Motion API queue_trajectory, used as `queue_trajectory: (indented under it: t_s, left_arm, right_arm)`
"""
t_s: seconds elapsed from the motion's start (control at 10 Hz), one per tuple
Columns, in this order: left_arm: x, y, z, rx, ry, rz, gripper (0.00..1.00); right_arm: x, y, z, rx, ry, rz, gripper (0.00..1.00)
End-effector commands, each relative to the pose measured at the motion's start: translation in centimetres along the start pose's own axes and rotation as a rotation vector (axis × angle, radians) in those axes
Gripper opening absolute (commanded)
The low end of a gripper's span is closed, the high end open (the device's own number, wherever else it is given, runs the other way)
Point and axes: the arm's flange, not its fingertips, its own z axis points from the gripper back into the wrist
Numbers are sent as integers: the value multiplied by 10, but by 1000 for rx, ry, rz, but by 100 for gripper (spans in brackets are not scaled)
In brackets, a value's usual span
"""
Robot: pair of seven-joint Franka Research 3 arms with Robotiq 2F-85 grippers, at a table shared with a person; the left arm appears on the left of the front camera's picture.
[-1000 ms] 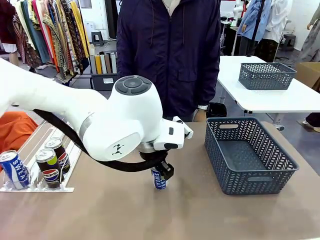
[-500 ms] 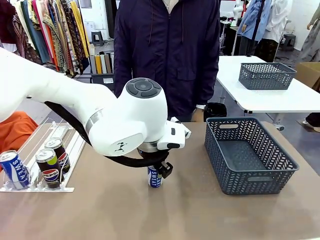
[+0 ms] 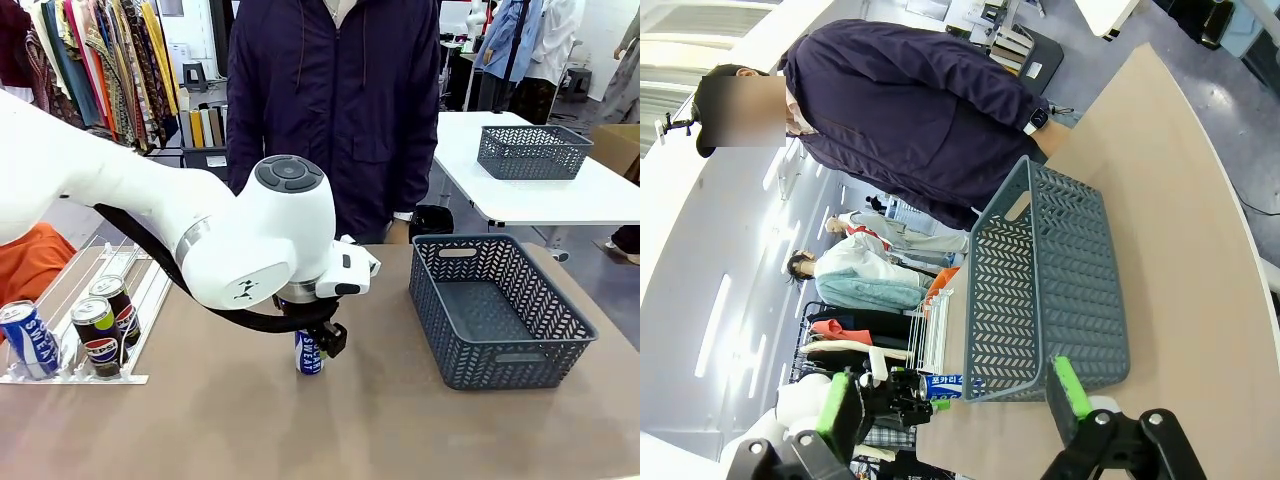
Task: Retrieve and store the cans from the dispenser.
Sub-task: Pick up one can from the Automatic Can Dispenser and place it in the middle of the table.
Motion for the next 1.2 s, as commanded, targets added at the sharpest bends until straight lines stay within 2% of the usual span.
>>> queue_trajectory:
  t_s: [0.0,0.3,0.6,0.8,0.9,1.1]
  left_arm:
    - [1,3,-1,-9,-15,25,100]
    - [-7,13,16,-14,-57,64,100]
    - [-45,50,74,28,-152,169,100]
    - [-80,81,130,-59,-208,200,100]
    - [-109,99,164,-151,-233,194,100]
    - [-176,161,220,-308,-303,235,100]
  right_arm:
    - [4,2,-2,16,-20,26,100]
    - [4,2,-2,16,-20,26,100]
    - [4,2,-2,16,-20,26,100]
    - [4,2,-2,16,-20,26,100]
    - [4,2,-2,16,-20,26,100]
    - [4,2,-2,16,-20,26,100]
